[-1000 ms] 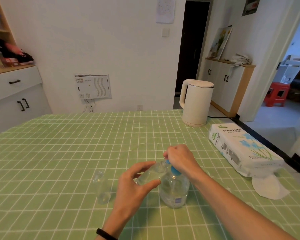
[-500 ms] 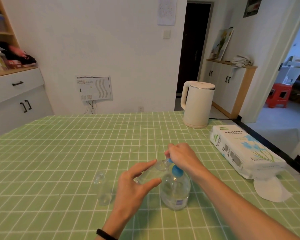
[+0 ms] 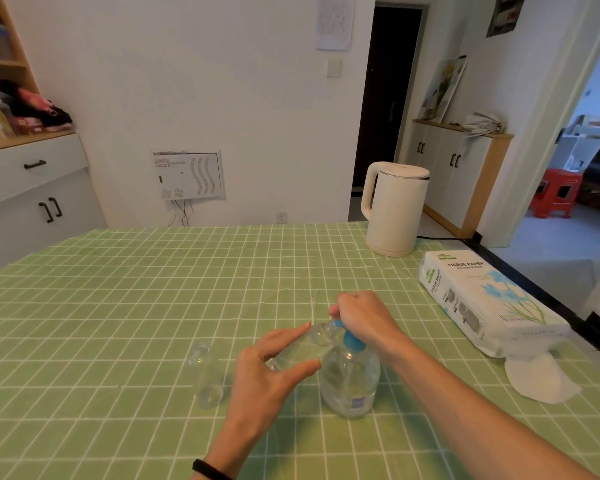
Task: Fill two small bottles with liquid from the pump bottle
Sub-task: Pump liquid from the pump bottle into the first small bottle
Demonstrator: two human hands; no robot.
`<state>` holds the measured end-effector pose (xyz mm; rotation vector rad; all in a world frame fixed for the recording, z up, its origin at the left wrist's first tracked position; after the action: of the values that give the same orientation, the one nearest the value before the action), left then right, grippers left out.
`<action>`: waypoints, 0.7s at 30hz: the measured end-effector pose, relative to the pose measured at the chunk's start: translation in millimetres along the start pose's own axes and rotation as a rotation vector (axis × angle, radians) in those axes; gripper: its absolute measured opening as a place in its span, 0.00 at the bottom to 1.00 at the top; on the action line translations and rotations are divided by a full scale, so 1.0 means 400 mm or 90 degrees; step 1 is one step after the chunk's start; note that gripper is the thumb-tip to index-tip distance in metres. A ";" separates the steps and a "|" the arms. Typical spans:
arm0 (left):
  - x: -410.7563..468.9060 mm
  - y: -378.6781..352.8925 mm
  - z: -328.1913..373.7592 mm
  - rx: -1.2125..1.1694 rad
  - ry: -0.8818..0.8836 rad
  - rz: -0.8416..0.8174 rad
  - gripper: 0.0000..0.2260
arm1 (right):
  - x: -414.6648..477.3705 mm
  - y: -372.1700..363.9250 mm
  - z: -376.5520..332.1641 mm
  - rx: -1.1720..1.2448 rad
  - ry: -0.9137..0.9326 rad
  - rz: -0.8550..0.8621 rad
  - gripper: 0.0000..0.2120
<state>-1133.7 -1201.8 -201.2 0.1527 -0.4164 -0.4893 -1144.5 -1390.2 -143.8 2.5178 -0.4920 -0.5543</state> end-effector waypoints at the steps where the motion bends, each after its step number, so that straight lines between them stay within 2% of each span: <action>1: 0.000 0.001 0.002 0.002 -0.002 0.001 0.22 | 0.000 0.005 -0.004 0.002 -0.001 -0.005 0.20; 8: 0.002 0.009 0.007 0.017 -0.002 0.018 0.23 | 0.003 0.013 -0.012 -0.017 0.009 -0.012 0.22; 21: 0.001 0.003 -0.009 0.024 0.007 0.014 0.23 | 0.001 -0.009 0.006 -0.009 0.004 0.010 0.16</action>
<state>-1131.7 -1200.9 -204.0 0.1866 -0.4158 -0.4584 -1144.4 -1388.6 -147.8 2.4996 -0.5024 -0.5419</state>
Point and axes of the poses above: each hand's wrist, its own x-axis towards the middle knuckle, its own y-axis out of the back of the hand, z = x × y, the point moved 3 cm from there along x, towards the middle knuckle, and after that the axes turned 8 degrees about -z, right-handed, at the moved point
